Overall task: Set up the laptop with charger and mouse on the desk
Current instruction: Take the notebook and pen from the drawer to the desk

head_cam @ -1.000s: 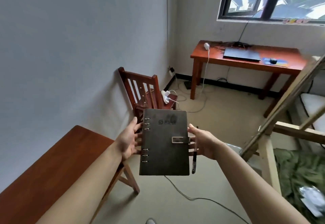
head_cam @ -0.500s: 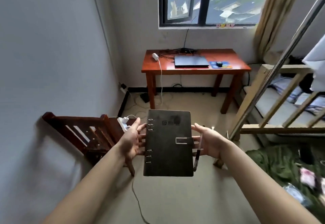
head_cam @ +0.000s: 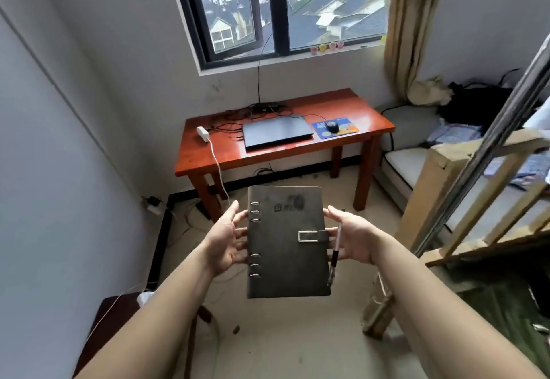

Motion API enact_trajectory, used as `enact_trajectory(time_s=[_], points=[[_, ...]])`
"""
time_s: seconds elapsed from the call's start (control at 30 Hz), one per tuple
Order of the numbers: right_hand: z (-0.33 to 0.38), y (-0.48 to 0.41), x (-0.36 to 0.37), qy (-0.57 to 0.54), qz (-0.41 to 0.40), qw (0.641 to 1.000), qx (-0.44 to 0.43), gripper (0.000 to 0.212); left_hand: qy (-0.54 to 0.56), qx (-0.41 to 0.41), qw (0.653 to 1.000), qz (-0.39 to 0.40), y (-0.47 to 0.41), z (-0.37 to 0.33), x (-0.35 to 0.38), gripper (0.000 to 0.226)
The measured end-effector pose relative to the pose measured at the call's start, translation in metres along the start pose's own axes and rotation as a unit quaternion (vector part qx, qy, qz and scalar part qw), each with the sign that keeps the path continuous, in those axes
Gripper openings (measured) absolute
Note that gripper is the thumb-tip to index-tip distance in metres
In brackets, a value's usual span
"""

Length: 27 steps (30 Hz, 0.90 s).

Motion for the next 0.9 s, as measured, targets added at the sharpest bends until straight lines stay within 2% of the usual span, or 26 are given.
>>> enact_trajectory(time_s=[0.1, 0.33, 0.5, 0.7, 0.9], points=[[0.064, -0.048, -0.018, 0.005, -0.021, 1.000, -0.005, 0.045, 0.015, 0.001, 1.000, 0.008, -0.053, -0.058, 0.010, 0.060], [0.162, -0.165, -0.046, 0.015, -0.020, 1.000, -0.003, 0.044, 0.027, 0.004, 0.999, 0.022, -0.170, -0.155, 0.015, 0.062], [0.218, -0.268, -0.066, 0.031, -0.028, 0.999, -0.010, 0.046, 0.010, 0.009, 0.999, 0.037, -0.272, -0.223, 0.013, 0.060], [0.315, -0.391, -0.091, 0.041, -0.075, 0.996, -0.017, 0.042, -0.028, 0.002, 0.998, 0.052, -0.401, -0.347, 0.019, 0.060], [0.372, -0.460, -0.152, 0.015, -0.106, 0.994, -0.023, 0.045, -0.063, -0.021, 0.994, 0.088, -0.500, -0.417, 0.058, 0.060]])
Point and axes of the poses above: each hand's wrist, its own y-axis away from the middle knuckle, its own x-axis out of the palm, z = x × y, the point moved 3 cm from there along -y, towards the middle knuckle, and after that the axes turned 5 degrees about -x, right-handed, at the moved point
